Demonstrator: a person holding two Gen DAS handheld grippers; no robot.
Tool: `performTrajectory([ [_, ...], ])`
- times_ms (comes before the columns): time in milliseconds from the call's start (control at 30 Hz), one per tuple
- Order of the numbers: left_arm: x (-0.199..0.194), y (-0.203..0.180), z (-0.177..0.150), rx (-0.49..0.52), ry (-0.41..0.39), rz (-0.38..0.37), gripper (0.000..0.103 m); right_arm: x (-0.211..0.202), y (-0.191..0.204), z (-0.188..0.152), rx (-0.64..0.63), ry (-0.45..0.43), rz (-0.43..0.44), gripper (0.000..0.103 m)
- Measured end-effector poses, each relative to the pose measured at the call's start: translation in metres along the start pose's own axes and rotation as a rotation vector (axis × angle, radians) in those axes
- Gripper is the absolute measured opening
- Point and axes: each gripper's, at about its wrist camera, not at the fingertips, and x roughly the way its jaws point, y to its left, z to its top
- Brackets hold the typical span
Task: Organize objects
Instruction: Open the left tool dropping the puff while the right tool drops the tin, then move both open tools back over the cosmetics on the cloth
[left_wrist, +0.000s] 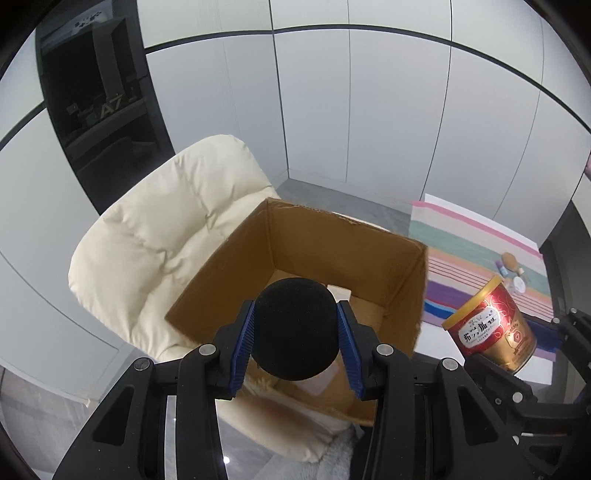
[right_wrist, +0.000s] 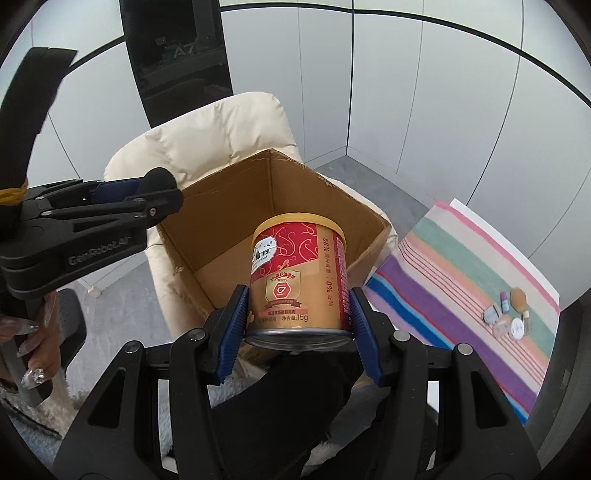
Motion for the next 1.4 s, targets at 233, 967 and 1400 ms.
performTrajectory([
  [233,0.043,0.016,0.021,-0.019,0.039,0.034,0.044,0.036,0.003,0.025,-0.062,0.015,-0.053,0.056],
  [967,0.106,0.052,0.031,-0.080,0.127,0.038,0.099,0.128,-0.017,0.065,0.023,0.009,0.077,0.100],
  [1400,0.096,0.054,0.030,-0.097,0.111,0.008,0.099,0.118,-0.031,0.060,0.082,0.021,0.025,0.100],
])
